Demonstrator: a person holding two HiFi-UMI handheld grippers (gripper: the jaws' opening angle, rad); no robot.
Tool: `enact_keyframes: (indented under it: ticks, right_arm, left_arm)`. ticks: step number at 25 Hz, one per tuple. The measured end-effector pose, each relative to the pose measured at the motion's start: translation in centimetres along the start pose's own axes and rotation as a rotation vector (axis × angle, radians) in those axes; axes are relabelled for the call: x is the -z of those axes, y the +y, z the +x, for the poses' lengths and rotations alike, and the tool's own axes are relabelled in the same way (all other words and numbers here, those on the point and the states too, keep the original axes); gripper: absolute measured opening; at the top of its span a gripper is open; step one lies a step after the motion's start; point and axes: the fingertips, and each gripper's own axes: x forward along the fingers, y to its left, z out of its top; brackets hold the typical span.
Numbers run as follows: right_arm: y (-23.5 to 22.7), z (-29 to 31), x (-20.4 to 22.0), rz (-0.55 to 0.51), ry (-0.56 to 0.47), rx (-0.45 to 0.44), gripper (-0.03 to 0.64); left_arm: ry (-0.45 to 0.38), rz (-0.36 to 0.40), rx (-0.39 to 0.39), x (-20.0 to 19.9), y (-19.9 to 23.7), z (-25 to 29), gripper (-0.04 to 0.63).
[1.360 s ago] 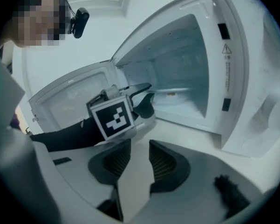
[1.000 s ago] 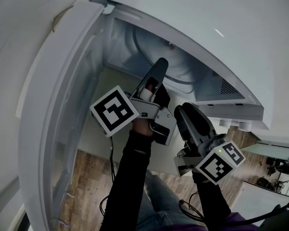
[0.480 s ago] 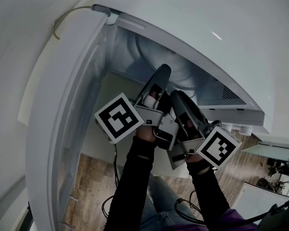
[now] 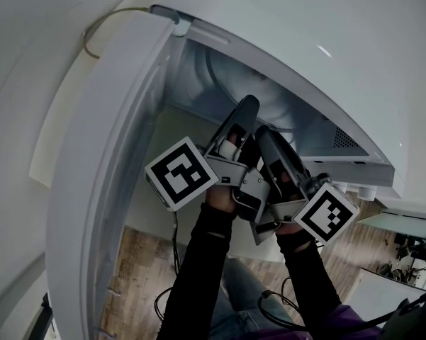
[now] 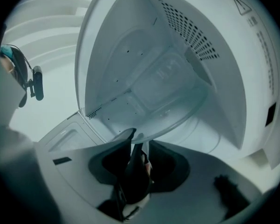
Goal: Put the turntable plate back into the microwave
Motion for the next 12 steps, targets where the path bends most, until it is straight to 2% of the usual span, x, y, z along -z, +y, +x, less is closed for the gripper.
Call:
enact_keyframes:
  ticks: [2,8,12]
  right_arm:
    - [0.1,0.2,0.2,0.007,0.004,-0.007,0.127]
    - [-1.0,0.3,0.1,0.014,0.011,0.018,0.127]
    - [-1.7,0.5,0.5,0.004,0.037,0.026,0.127]
  left_arm:
    - [0.003,-0.012,-0.006,-0.1,0.0,-0.3,0.074]
    - [0.025,0.031,-0.080,0.7,0.8,-2.3,0.074]
    - [0.020,0.134,-0.125,0.8,1.1,-3.2,0.040]
